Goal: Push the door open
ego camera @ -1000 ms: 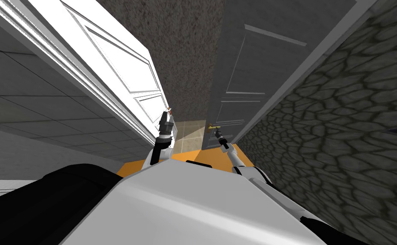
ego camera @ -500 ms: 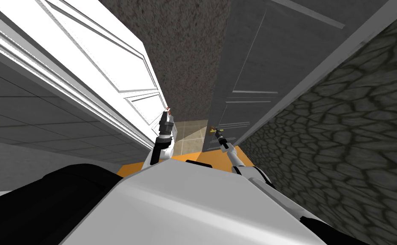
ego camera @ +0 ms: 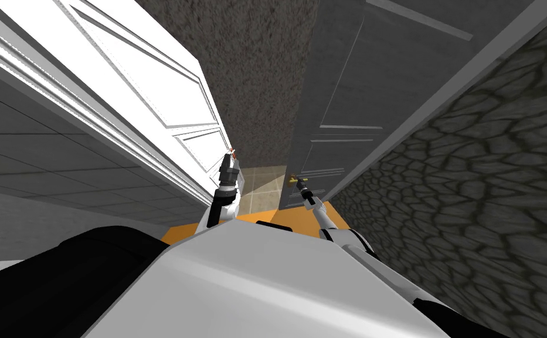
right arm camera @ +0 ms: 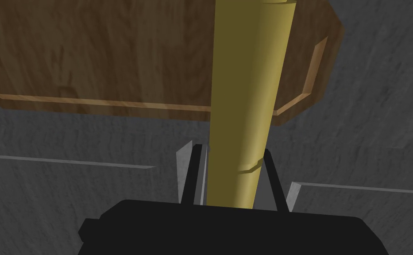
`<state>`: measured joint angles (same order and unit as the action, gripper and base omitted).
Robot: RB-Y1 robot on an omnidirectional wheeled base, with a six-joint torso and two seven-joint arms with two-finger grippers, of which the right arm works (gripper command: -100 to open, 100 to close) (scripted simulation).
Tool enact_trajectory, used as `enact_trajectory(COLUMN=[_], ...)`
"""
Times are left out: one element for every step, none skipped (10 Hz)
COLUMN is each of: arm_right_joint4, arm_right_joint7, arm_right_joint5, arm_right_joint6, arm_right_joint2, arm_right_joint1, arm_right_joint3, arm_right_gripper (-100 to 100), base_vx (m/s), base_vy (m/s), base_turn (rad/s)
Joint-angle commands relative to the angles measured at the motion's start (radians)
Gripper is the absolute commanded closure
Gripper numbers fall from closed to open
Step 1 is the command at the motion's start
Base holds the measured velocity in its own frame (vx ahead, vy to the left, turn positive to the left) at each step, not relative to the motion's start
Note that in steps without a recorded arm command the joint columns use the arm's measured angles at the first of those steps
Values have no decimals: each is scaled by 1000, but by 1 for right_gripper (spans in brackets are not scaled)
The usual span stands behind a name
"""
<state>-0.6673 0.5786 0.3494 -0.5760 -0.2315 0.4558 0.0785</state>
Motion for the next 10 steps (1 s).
enact_trajectory(arm_right_joint4=[2, 2, 4, 5, 6, 6, 6, 9, 10, 12], arm_right_joint7=[-12, -15, -22, -30, -39, -39, -39, -54, -64, -76], arm_right_joint5=[-8, -10, -15, -20, -26, -26, -26, -36, -44, -51], arm_right_joint6=[4, 4, 7, 9, 12, 12, 12, 16, 20, 23], arm_right_joint2=[-1, -1, -2, -2, -3, -3, -3, -4, -5, -6], arm_right_joint1=[-1, -1, -2, -2, -3, -3, -3, -4, -5, -6], arm_right_joint3=[-14, -17, -25, -34, -45, -45, -45, -62, -75, -88], arm_right_gripper=[100, 100, 100, 100, 100, 100, 100, 100, 100, 100], base_vx=[102, 150, 168, 183, 187, 119, 47, 119, 199, 192], base_vy=[53, 92, 95, 98, 115, 64, 14, 56, 128, 155], base_turn=[-22, -46, -43, -30, -35, -3, 11, -18, -62, -101])
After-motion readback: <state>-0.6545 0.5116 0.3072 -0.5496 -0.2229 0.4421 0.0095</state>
